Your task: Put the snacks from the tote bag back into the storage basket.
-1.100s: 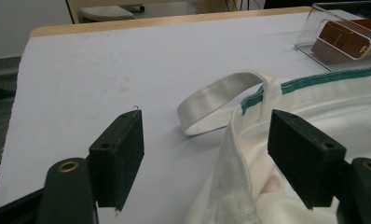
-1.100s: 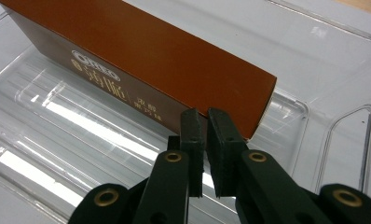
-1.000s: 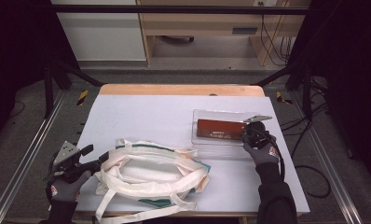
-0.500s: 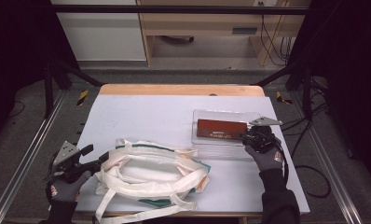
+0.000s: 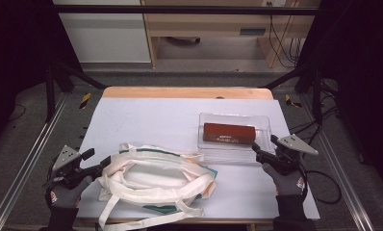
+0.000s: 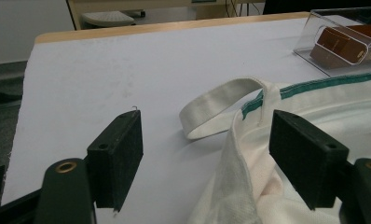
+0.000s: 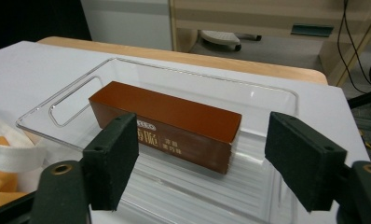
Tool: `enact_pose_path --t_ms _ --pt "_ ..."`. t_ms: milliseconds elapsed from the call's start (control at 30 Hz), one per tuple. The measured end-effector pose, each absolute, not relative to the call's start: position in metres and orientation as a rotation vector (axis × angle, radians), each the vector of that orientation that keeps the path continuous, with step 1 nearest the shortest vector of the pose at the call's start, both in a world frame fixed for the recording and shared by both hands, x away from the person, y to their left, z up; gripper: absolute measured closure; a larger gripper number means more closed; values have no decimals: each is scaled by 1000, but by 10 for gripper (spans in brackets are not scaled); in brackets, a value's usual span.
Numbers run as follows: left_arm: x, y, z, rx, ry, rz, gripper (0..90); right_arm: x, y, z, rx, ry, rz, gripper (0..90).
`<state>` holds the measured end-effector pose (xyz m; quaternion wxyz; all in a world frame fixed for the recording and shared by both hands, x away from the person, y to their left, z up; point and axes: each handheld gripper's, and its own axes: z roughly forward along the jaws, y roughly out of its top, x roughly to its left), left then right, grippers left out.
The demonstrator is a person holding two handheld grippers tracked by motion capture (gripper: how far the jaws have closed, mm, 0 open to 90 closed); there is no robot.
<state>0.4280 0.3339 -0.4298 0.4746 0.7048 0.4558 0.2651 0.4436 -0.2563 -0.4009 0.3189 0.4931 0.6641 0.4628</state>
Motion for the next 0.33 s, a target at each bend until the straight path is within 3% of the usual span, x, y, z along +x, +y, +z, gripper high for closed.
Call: enact_pose_path --t_ms 333 --pt "427 336 -429 1714 1124 653 268 431 -268 -413 1310 1738 1169 195"
